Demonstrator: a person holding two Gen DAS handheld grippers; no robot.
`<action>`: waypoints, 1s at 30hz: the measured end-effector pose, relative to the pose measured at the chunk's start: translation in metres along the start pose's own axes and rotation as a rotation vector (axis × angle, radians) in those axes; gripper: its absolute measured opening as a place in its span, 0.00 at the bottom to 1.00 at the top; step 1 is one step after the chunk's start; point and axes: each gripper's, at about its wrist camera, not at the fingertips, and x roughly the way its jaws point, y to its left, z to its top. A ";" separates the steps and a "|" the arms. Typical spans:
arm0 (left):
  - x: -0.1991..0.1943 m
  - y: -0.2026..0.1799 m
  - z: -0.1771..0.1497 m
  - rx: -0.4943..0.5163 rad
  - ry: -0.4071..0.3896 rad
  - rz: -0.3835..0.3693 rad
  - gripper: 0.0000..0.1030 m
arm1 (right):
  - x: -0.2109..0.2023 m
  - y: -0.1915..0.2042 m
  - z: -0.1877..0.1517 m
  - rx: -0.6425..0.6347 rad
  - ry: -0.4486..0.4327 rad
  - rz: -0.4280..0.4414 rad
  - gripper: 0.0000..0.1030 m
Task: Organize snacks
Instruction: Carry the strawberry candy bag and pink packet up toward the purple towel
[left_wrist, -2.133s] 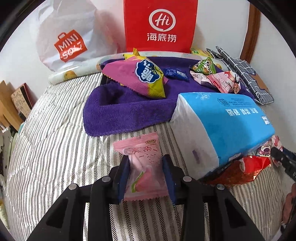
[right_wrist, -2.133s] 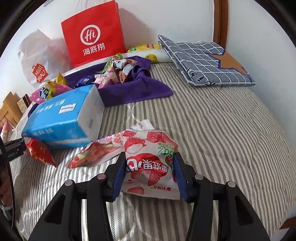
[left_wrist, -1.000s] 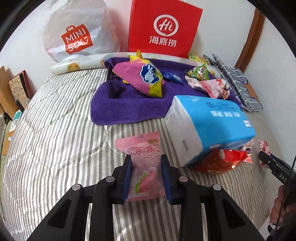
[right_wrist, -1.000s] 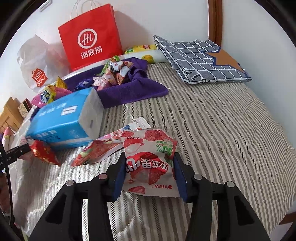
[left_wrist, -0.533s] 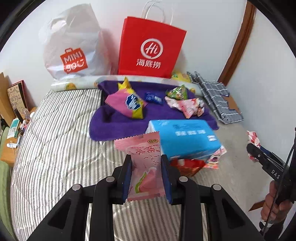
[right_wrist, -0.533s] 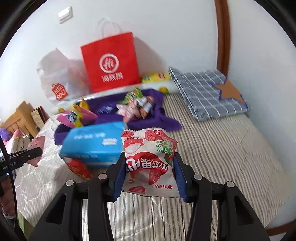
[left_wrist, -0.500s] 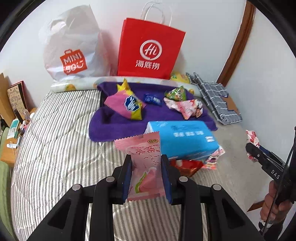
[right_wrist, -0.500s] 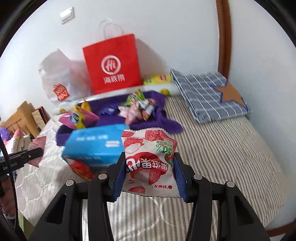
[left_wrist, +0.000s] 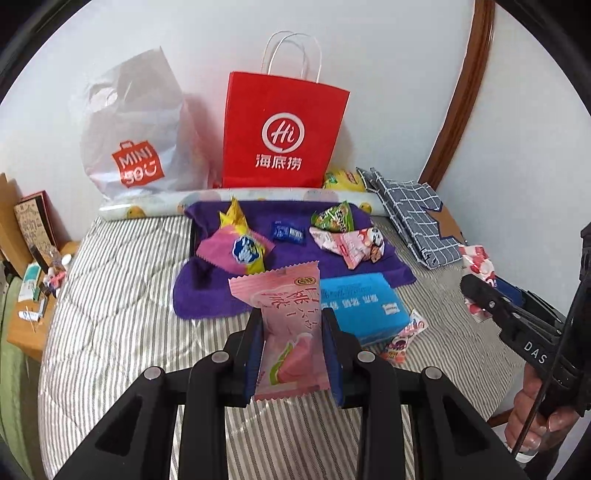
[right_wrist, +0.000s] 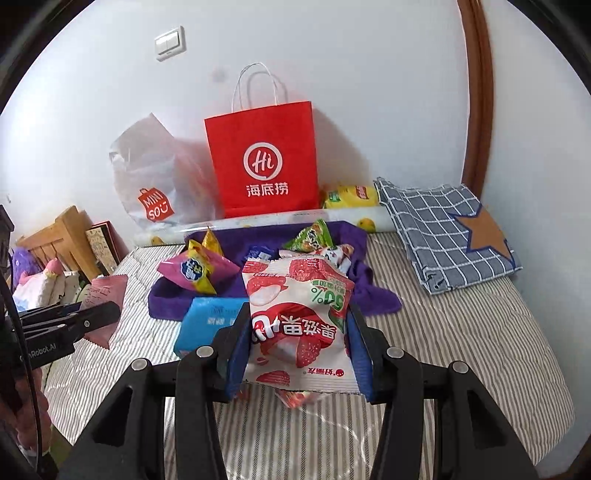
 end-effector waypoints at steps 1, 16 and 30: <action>-0.001 0.000 0.003 0.002 -0.003 0.002 0.28 | 0.001 0.001 0.002 0.000 -0.002 0.005 0.47; 0.010 -0.004 0.030 0.005 -0.002 -0.021 0.28 | 0.013 0.017 0.032 -0.037 -0.028 0.020 0.47; 0.032 0.009 0.061 -0.013 0.003 -0.016 0.28 | 0.041 0.028 0.061 -0.058 -0.024 0.019 0.47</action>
